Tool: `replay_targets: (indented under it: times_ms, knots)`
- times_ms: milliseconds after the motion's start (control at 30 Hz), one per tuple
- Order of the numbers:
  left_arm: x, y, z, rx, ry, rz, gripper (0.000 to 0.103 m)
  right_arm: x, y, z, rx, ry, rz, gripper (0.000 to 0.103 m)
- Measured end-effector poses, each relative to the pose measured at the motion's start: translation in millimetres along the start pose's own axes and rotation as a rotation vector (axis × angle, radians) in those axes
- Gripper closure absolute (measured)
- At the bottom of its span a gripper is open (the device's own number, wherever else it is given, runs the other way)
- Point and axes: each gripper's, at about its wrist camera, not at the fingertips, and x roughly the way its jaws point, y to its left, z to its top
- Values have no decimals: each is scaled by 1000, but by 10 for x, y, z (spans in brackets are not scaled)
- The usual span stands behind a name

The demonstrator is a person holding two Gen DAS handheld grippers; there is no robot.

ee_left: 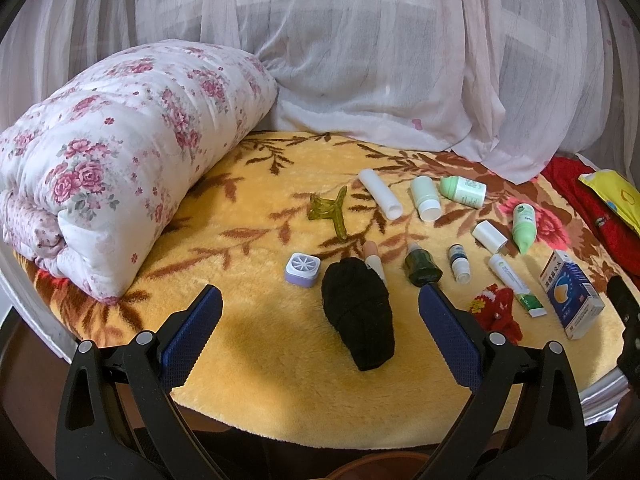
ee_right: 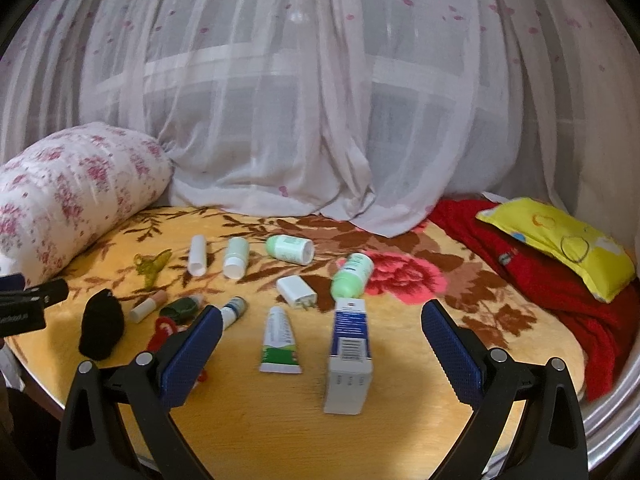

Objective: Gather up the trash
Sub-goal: 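Grasp the black sock with the left tool while the right tool grasps the red knitted sock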

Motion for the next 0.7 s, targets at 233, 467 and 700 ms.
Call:
replay_targets:
  times_ms: [233, 467, 700]
  knots:
    - [60, 65, -18, -11, 8, 4, 7, 17, 221, -24, -31, 10, 93, 5]
    - [133, 121, -125, -12, 37, 1, 7, 273, 698, -145, -114, 66, 205, 5]
    - [166, 181, -186, -13, 53, 1, 7, 602, 1054, -219, -206, 135, 230, 24]
